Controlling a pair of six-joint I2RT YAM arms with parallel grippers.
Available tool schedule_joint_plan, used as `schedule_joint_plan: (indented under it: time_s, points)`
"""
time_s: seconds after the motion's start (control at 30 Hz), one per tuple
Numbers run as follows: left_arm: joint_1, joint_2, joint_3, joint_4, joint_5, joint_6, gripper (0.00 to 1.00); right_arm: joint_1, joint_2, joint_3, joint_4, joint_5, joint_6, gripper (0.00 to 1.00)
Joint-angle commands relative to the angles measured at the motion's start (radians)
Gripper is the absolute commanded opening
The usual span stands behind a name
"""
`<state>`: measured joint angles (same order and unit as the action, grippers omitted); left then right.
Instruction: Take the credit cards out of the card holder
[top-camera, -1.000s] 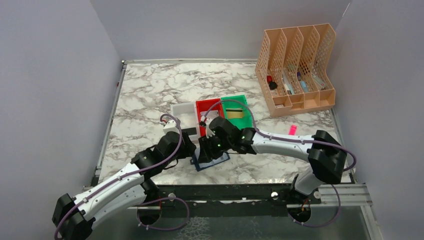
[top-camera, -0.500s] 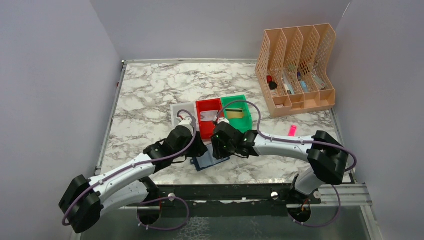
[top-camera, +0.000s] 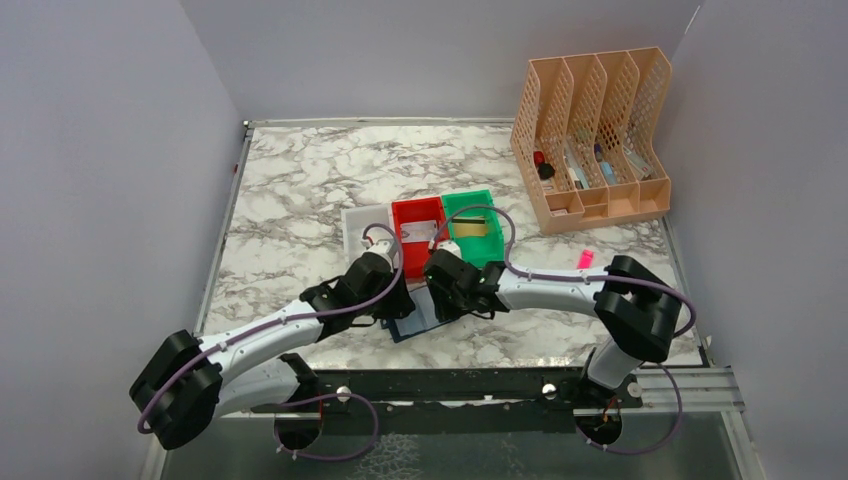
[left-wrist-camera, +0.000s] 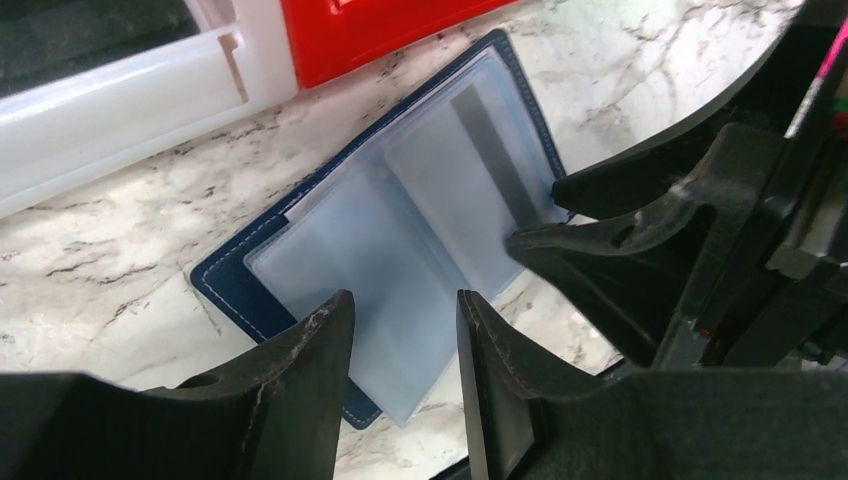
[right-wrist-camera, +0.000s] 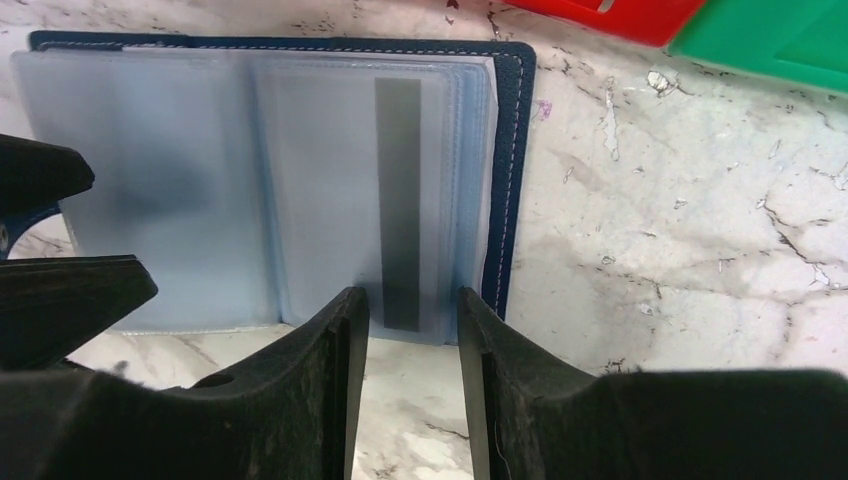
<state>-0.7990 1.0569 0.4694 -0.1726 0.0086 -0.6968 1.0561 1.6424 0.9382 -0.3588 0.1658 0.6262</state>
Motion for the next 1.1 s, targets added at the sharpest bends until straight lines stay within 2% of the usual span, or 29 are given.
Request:
schedule_joint_plan:
  time_s: [0.0,0.17,0.33,0.47,0.63,0.7,0.83,0.87,1.07]
  points:
    - [-0.004,0.028,-0.022,-0.024,-0.023,-0.003,0.45,-0.002,0.046,0.015,-0.023,0.014,-0.003,0.39]
    - [-0.004,0.057,-0.039,-0.022,-0.018,-0.006,0.44,-0.002,0.022,0.014,-0.030,0.016,0.004,0.26]
    - [-0.004,0.069,-0.045,-0.019,-0.025,-0.002,0.43,-0.002,0.003,0.052,-0.102,0.086,-0.006,0.02]
    - [-0.004,0.079,-0.044,-0.015,-0.026,0.003,0.43,-0.002,-0.032,0.064,-0.124,0.093,-0.012,0.01]
    - [-0.004,0.097,-0.041,-0.004,-0.022,0.009,0.42,-0.002,-0.082,0.046,-0.077,0.013,-0.023,0.01]
    - [-0.004,0.102,-0.039,0.000,-0.019,0.010,0.42,-0.001,-0.090,0.028,-0.042,-0.007,-0.015,0.05]
    - [-0.004,0.096,-0.037,0.002,-0.018,0.008,0.42,-0.002,-0.047,0.027,-0.042,0.004,-0.005,0.29]
    - [-0.004,0.093,-0.038,0.001,-0.019,0.008,0.42,-0.002,-0.032,0.031,-0.045,0.007,-0.006,0.32]
    - [-0.005,0.079,-0.044,0.000,-0.022,0.011,0.41,-0.002,0.036,0.042,-0.022,-0.021,-0.024,0.40]
